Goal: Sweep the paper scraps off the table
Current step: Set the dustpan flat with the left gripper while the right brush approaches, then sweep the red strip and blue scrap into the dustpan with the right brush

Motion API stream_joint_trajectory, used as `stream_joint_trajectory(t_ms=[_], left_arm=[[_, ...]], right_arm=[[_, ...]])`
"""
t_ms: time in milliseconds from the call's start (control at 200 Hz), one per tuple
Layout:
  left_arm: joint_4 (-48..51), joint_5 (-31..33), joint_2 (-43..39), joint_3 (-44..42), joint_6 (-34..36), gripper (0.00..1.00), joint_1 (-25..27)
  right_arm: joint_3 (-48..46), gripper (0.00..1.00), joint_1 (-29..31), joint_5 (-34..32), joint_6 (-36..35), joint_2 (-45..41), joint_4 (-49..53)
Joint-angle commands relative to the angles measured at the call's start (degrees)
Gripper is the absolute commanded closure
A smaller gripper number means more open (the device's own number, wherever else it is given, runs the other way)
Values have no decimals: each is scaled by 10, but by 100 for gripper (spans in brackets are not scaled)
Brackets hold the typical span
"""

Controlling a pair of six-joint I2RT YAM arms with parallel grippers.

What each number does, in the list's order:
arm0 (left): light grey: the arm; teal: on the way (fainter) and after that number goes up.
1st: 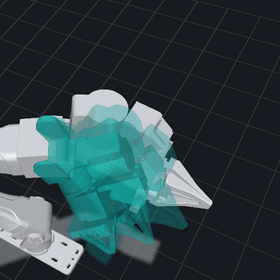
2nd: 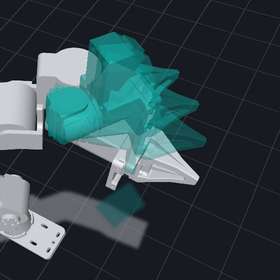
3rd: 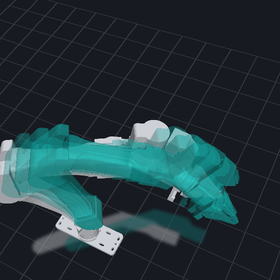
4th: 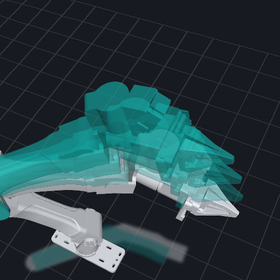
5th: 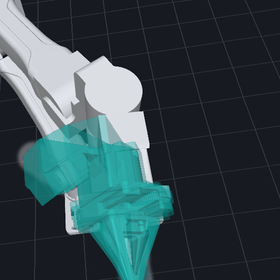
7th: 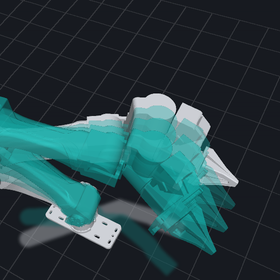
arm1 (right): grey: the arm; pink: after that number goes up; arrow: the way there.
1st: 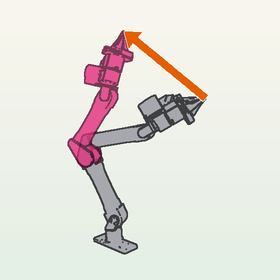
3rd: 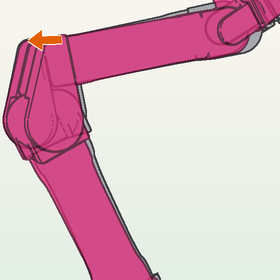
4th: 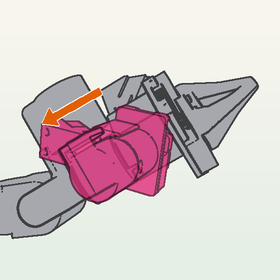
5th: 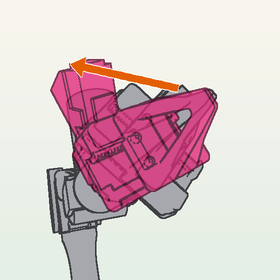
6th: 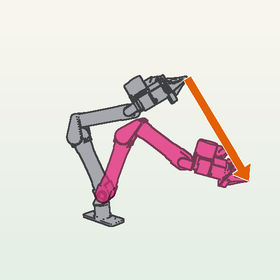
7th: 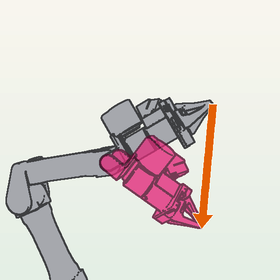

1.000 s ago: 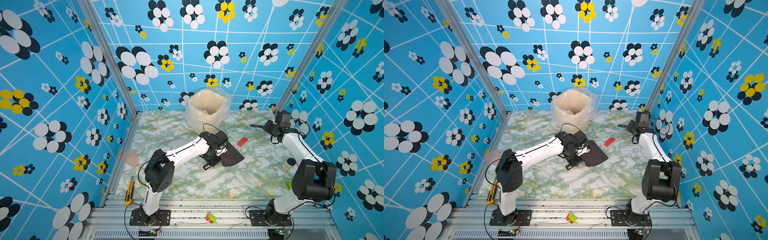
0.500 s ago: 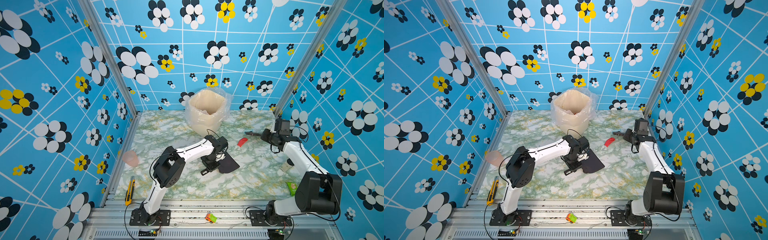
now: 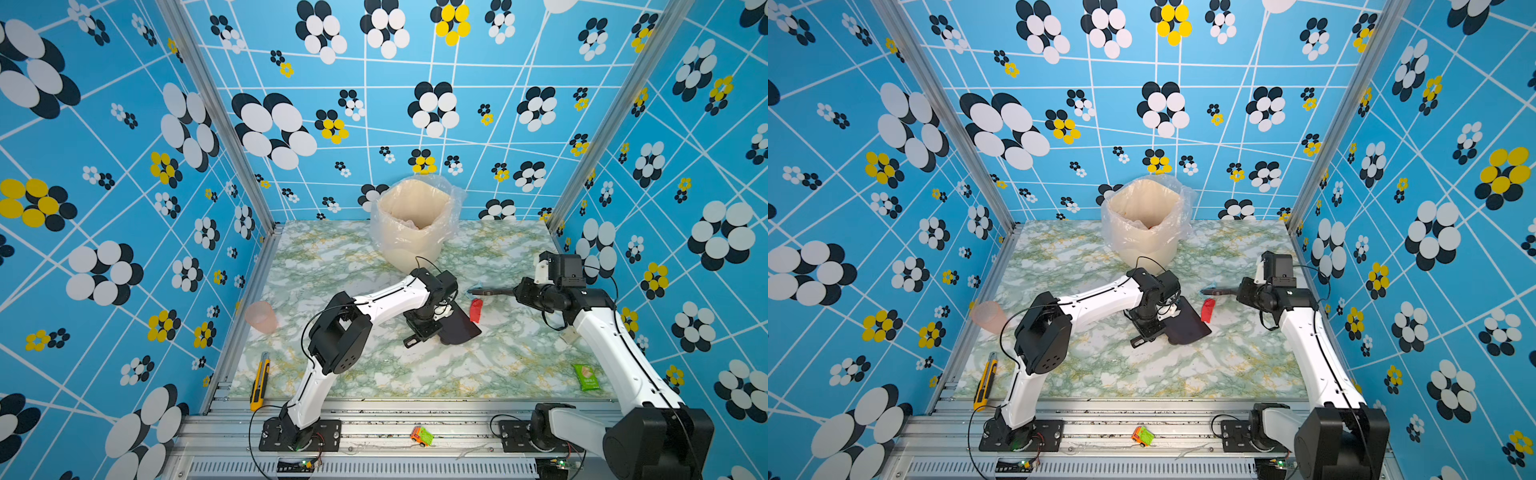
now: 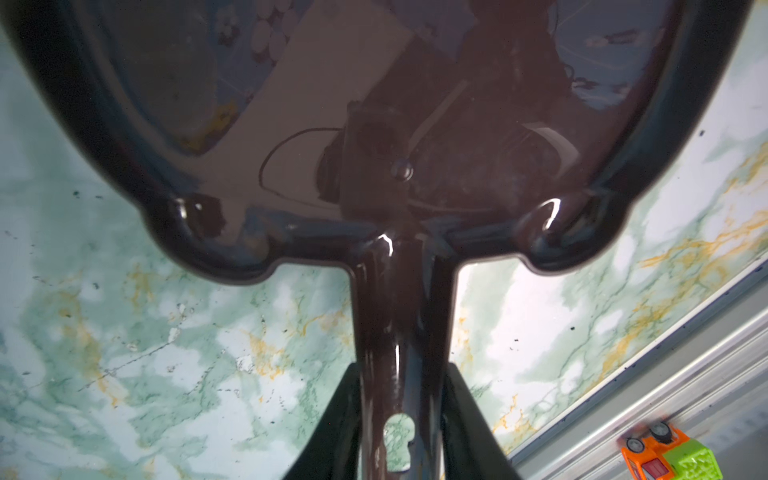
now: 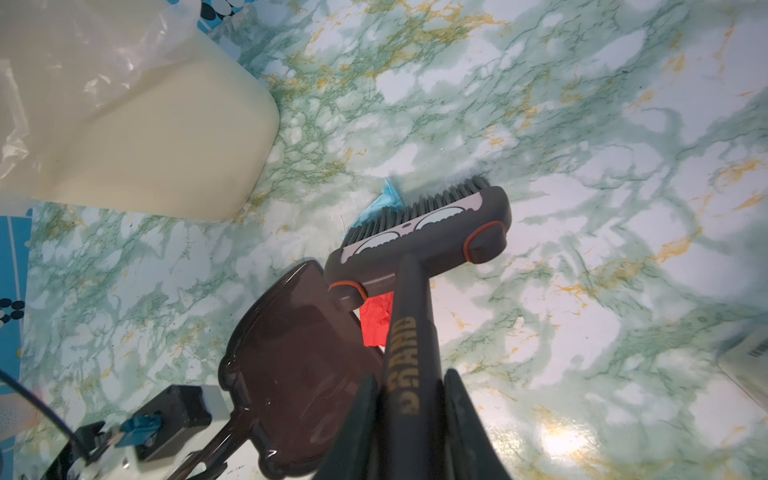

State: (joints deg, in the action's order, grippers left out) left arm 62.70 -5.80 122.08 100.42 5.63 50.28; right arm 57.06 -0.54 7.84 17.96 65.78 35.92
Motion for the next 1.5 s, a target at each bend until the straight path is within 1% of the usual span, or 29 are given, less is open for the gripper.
stream_joint_trajectory(t_ms=[0,105,220,290,375,495,690,815,900,955,1050,1150,1255,1389,1429,1494], left_arm=[[11,-8,12,11,8,100,-3],[8,-5,9,7,5,100,-4],[9,-6,9,7,3,100,-4],[10,-6,8,7,2,100,-3],[10,-8,9,9,0,100,-4],[8,-10,10,11,1,100,-4],[8,-7,13,15,4,100,-4],[5,-9,16,17,5,100,-4],[6,-9,17,18,6,100,-4],[5,-9,18,18,6,100,-4],[5,-7,17,17,7,100,-4],[3,-3,12,11,8,100,-3],[4,5,9,6,9,100,-4],[10,19,10,5,10,100,-4],[10,20,10,4,11,100,-4],[8,19,10,4,12,100,-4]], right_arm=[[4,100,2,-10,-7,-32,-18],[28,100,1,-17,-17,-14,-35],[53,100,2,-58,-20,23,-52],[55,100,2,-69,-28,44,-76],[60,100,1,-68,-39,67,-92],[66,100,1,-60,-55,92,-82],[69,100,2,22,-93,103,-12],[57,100,2,99,-104,79,15],[50,100,2,112,-92,52,21],[47,100,2,92,-77,26,18],[56,100,2,17,-51,-18,31],[97,100,2,-72,-34,-34,101],[133,100,3,-139,-27,-24,184],[141,100,2,-190,-30,-9,246],[137,100,2,-192,-33,-6,250],[125,100,2,-173,-42,-3,247]])
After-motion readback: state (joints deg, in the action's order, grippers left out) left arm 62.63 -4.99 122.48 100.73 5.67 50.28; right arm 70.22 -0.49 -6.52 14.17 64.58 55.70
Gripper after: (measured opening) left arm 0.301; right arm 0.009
